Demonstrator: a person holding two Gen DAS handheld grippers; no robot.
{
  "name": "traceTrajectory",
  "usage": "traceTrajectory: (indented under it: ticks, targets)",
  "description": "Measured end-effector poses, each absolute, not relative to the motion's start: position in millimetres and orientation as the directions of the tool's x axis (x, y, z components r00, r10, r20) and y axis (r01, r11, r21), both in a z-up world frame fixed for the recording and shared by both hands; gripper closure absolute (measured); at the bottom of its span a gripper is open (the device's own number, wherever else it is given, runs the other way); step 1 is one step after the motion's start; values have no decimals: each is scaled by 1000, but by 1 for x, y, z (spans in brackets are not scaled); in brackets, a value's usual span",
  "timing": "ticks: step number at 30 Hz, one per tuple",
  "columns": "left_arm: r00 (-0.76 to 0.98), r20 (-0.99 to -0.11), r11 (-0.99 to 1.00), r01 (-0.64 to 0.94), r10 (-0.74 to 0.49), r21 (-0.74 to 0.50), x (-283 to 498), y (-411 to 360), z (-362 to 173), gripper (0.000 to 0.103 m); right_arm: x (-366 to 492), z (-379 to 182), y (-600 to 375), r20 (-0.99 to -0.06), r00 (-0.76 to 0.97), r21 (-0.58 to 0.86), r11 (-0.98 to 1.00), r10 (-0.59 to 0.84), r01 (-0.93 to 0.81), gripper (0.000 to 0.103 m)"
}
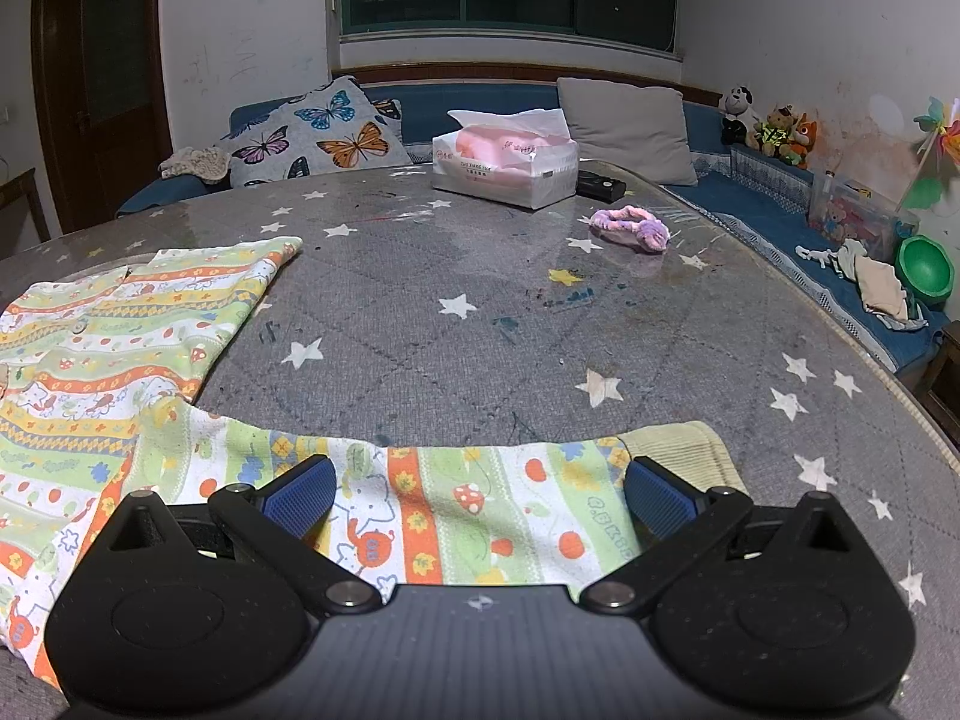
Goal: Fold clothes
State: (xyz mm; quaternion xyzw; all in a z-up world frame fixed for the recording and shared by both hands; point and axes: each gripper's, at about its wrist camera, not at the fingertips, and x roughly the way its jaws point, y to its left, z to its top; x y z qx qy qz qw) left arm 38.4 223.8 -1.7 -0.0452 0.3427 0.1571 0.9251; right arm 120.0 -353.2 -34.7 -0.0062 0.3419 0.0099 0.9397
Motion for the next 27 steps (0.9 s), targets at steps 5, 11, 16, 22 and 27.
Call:
traceTrajectory:
  ticks: [5, 11, 16, 22, 27]
  targets:
    - [705, -614, 923, -369, 355, 109, 41, 224, 0, 88, 120, -35, -353, -643, 766, -5, 1000, 15, -23, 0]
    - [712, -575, 909, -388, 402, 155, 43, 231, 1, 88, 121, -35, -354, -642, 766, -4, 1000, 15, -23, 0]
    - [681, -536, 866, -372, 499, 334, 51, 221, -16, 82, 121, -35, -354, -642, 767, -3, 1000, 16, -23, 0]
    - [667, -501, 830, -380, 551, 407, 59, 233, -21, 64, 121, -36, -354, -642, 767, -3, 1000, 16, -24, 0]
    - [661, -467, 792, -352, 587, 498, 72, 229, -29, 54, 122, -36, -354, -642, 767, -2, 1000, 17, -24, 0]
